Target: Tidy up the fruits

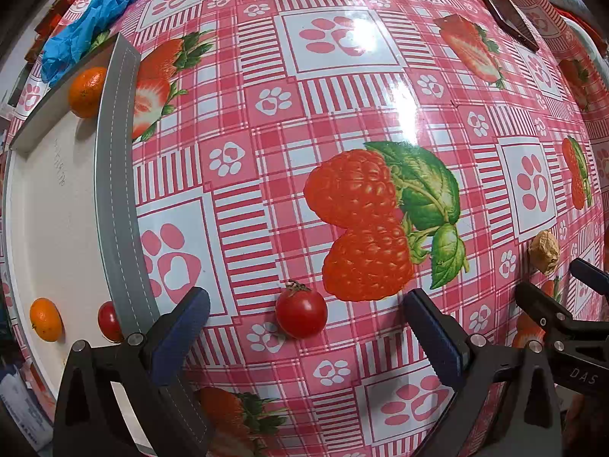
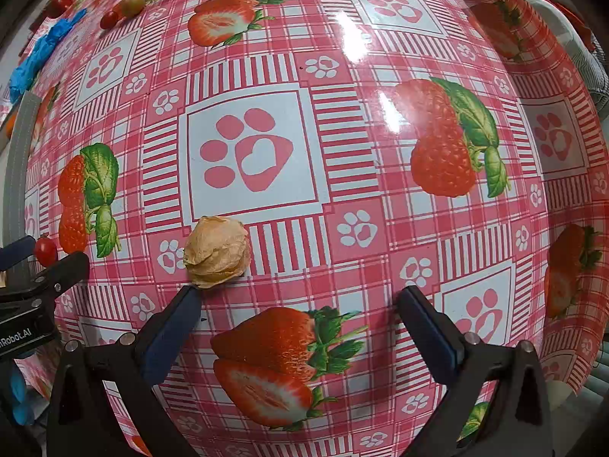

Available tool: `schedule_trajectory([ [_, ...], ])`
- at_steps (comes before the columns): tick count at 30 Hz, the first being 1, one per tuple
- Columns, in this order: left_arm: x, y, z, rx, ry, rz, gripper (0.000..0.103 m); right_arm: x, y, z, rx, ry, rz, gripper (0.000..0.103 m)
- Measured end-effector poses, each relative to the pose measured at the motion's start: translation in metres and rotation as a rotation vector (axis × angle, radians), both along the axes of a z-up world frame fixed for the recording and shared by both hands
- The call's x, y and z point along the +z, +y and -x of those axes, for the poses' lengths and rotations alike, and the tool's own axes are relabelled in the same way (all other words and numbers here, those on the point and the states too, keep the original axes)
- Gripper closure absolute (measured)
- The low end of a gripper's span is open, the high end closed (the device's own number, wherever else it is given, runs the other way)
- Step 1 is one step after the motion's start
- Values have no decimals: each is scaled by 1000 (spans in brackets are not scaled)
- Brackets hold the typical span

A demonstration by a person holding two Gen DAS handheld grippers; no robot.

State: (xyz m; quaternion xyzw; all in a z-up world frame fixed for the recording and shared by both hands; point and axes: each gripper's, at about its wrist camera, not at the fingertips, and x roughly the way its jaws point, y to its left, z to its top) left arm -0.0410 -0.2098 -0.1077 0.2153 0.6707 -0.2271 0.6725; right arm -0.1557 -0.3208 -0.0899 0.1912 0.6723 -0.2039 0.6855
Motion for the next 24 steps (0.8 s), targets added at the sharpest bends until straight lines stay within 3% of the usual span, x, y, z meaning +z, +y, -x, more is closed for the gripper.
schedule_trajectory([
  [17,-1,1,-1,-14,25,-18,0,-2,-4,-19,28,65,-36,0],
  [22,0,-2,1,-28,39,-42,3,6,4,-42,80,33,-26,14],
  [24,5,-3,4,-33,29,-30,14,9,6,-49,88,26,-17,23],
])
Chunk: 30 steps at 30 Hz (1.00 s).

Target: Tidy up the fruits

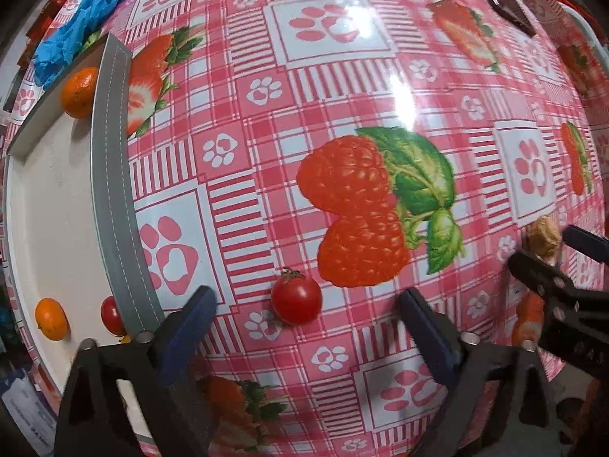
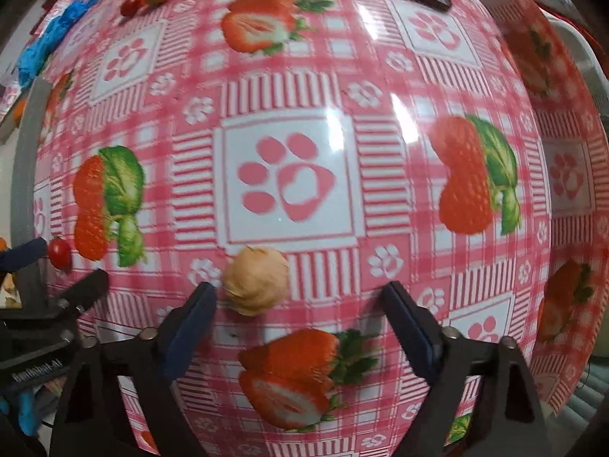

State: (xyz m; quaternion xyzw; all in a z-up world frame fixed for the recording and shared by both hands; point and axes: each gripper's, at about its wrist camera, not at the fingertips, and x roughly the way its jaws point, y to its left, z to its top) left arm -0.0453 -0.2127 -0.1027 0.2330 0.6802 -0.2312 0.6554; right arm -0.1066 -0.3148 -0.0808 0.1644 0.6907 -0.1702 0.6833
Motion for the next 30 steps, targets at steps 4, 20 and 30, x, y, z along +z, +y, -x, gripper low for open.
schedule_trajectory([
  [4,9,-1,1,0,-9,14,33,7,2,-14,16,-8,6,46],
  [20,62,33,-19,12,48,192,80,36,1,-25,-37,-76,-111,76],
  [30,87,86,-22,67,38,213,80,63,29,-37,0,-102,-129,76],
])
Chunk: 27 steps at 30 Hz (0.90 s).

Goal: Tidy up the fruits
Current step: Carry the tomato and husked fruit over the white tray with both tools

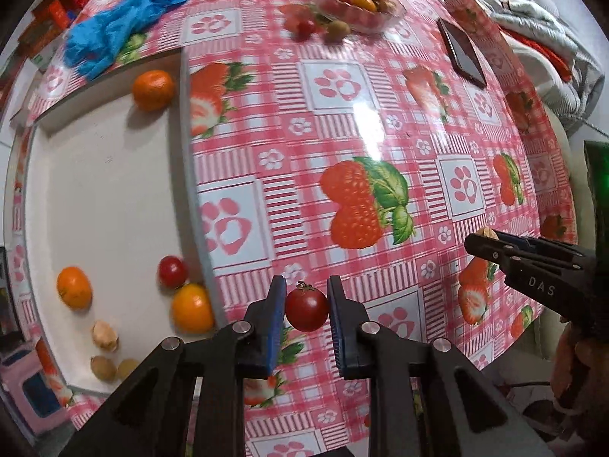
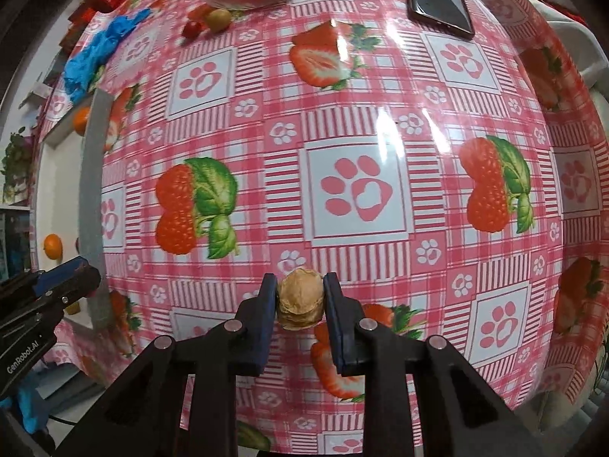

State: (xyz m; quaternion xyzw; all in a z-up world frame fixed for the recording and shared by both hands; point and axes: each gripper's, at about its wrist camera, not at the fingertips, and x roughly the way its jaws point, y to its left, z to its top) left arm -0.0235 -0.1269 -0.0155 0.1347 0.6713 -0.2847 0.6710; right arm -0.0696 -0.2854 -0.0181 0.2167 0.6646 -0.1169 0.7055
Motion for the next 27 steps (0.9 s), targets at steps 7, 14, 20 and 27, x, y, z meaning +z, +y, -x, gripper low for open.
schedule_trajectory([
  [7,8,27,-5,73,-20,6,80,7,32,-5,42,-16,-10,76],
  [14,13,61,-13,149,-47,-9,80,14,68,-29,146,-47,-9,76],
  [20,14,93,-20,206,-63,-35,80,29,110,-56,251,-75,-12,76],
  [27,9,122,-29,255,-60,-49,80,35,153,-80,346,-83,-21,76],
])
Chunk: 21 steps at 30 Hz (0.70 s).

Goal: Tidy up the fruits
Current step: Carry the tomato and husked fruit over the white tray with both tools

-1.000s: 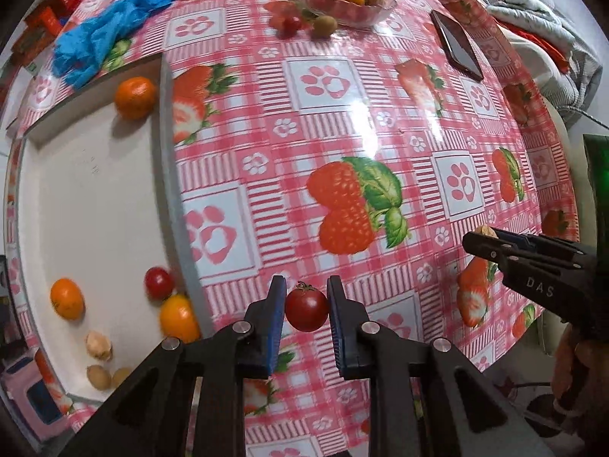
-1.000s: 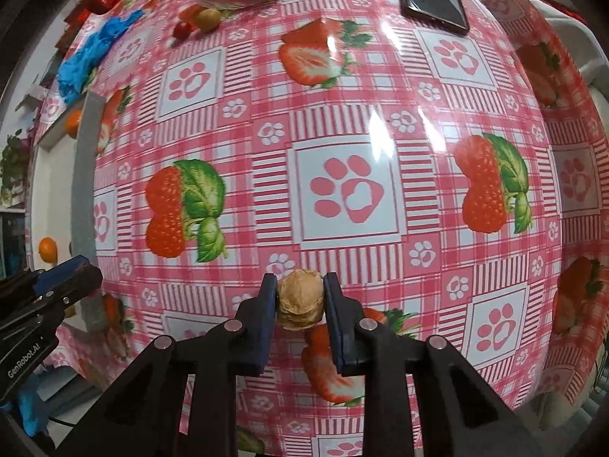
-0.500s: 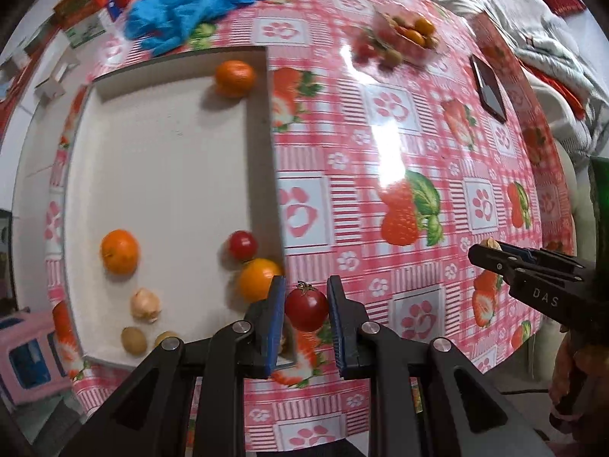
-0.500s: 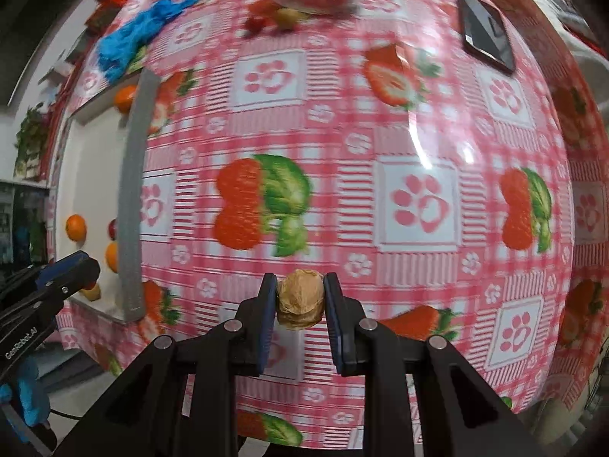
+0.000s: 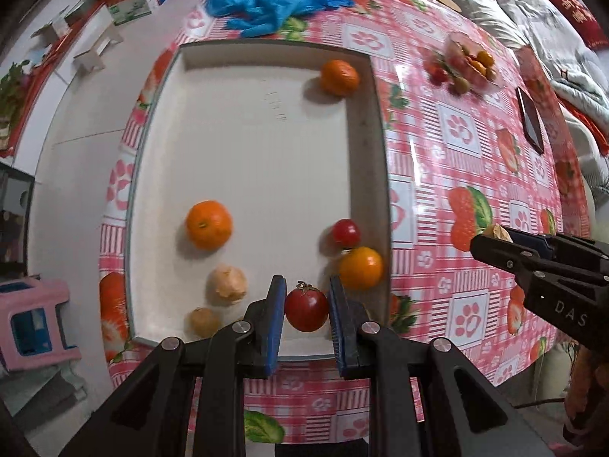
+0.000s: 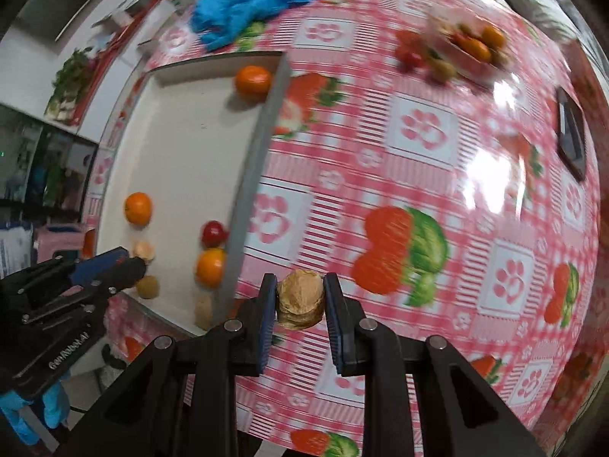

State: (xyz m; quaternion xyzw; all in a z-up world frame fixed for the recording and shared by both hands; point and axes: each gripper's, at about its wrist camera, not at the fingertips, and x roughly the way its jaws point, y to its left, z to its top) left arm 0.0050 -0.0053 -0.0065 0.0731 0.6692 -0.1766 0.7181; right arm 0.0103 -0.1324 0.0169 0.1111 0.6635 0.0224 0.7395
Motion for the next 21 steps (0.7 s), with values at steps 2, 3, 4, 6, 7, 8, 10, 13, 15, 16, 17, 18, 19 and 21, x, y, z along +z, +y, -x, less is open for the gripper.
schedule_trajectory([
  [2,-3,4,-2,7,7,-1,80,0,14,-7,31,0,-3,76],
  [3,-5,6,-2,9,10,-3,80,0,19,-10,41,0,-4,76],
  [4,-6,9,-3,12,14,-5,80,-1,26,-14,54,1,-6,76],
  [6,-10,12,-3,14,22,-6,80,-2,35,-19,69,5,-12,76],
  [7,-12,13,-4,17,26,-9,80,-3,40,-22,77,8,-17,76],
  [8,-13,14,-4,17,28,-11,80,-4,43,-23,81,10,-20,76],
  [10,-17,17,-4,21,33,-15,80,-6,51,-27,96,18,-25,76],
  [13,-21,20,-5,28,42,-17,80,-10,61,-31,116,31,-23,76],
  [15,-24,23,-6,32,50,-21,80,-13,65,-33,123,41,-25,76],
  [16,-26,24,-6,34,52,-24,80,-14,67,-33,126,44,-24,76],
  [17,-27,25,-7,36,55,-26,80,-15,69,-34,130,47,-23,76],
  [18,-28,25,-7,39,57,-26,80,-15,70,-34,134,48,-22,76],
  [19,-29,26,-8,41,59,-26,80,-16,72,-35,139,49,-20,76],
  [21,-31,27,-8,43,60,-26,80,-17,75,-36,144,53,-18,76],
])
